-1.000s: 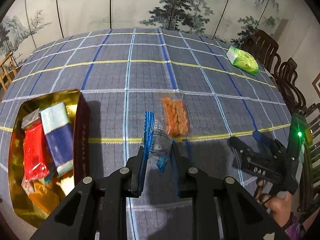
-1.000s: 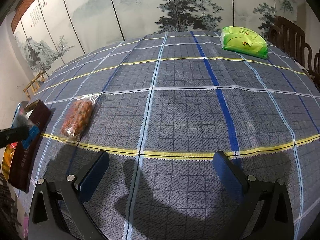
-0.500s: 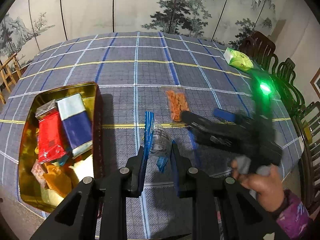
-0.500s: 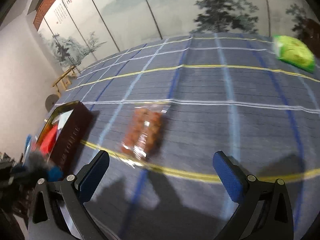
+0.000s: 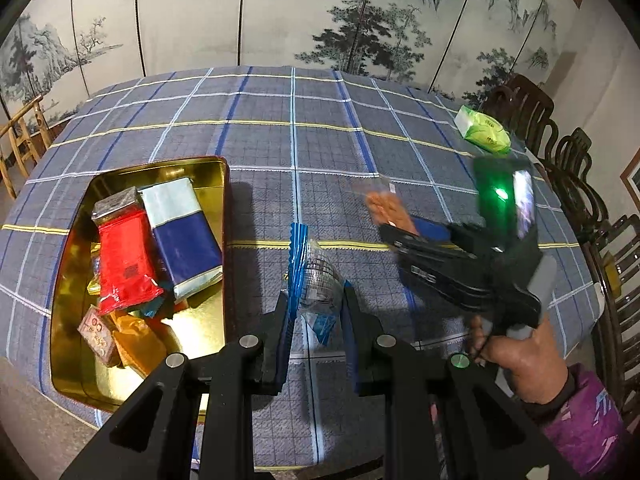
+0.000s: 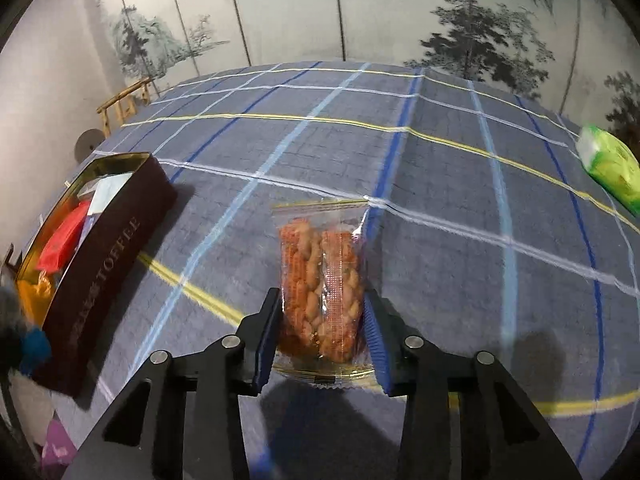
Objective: Organize snacks
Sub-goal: 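Grasp the orange nut bag with the right gripper while the left gripper holds the blue-clipped bag, then lower the blue-clipped bag into the gold tin and open the left gripper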
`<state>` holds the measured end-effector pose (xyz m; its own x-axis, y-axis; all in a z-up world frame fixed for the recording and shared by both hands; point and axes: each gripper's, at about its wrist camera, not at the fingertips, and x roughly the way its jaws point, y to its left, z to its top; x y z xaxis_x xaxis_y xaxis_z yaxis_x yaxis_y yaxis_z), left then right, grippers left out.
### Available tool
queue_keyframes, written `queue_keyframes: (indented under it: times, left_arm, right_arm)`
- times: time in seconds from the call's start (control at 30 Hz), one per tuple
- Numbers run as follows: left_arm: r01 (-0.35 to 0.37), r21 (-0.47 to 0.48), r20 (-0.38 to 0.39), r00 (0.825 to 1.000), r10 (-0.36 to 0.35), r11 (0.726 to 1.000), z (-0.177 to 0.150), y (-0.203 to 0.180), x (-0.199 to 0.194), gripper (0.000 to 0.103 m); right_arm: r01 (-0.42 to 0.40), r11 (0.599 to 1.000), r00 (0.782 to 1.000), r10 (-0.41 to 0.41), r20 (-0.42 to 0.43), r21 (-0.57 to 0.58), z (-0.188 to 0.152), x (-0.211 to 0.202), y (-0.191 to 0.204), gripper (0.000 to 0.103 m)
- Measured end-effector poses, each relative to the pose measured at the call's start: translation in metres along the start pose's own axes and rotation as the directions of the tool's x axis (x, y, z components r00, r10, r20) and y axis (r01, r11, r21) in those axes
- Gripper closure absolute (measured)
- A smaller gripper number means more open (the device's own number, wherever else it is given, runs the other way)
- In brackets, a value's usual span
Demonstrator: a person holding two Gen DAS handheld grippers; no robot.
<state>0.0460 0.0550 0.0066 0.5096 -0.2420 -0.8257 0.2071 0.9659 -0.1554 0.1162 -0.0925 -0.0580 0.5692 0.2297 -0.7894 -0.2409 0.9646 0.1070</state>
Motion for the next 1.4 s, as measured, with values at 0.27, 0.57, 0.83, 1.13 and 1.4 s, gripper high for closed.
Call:
queue_keyframes:
  times: [0.27, 0.57, 0.83, 1.13, 1.4]
  left_arm:
    - [-0.011, -0.016, 0.028, 1.0, 0.012, 1.0, -0.01, 0.011, -0.022, 0.084]
    - [-0.068, -0.073, 0.067, 0.995, 0.073, 0.995, -0.026, 0.049, -0.049, 0.084]
    - [-0.128, -0.144, 0.075, 0.987, 0.14, 0.981, -0.039, 0.091, -0.064, 0.084]
    - [-0.124, -0.177, 0.093, 0.985, 0.142, 0.976, -0.038, 0.112, -0.066, 0.084]
    - [-0.089, -0.1, 0.074, 0.993, 0.096, 0.991, -0.034, 0.1, -0.044, 0.083]
  right_arm:
    - [0.03, 0.997, 0.999, -0.033, 0.04, 0.074, -0.032, -0.027, -0.029, 0.062]
    - [0.043, 0.995, 0.998, -0.047, 0.051, 0.087, -0.032, -0.025, -0.025, 0.062]
    - [0.05, 0.995, 0.997, -0.055, 0.049, 0.083, -0.032, -0.025, -0.026, 0.062]
    - [0.051, 0.995, 0.997, -0.055, 0.049, 0.083, -0.032, -0.025, -0.026, 0.062]
    - [0.053, 0.995, 0.997, -0.057, 0.049, 0.082, -0.032, -0.024, -0.025, 0.062]
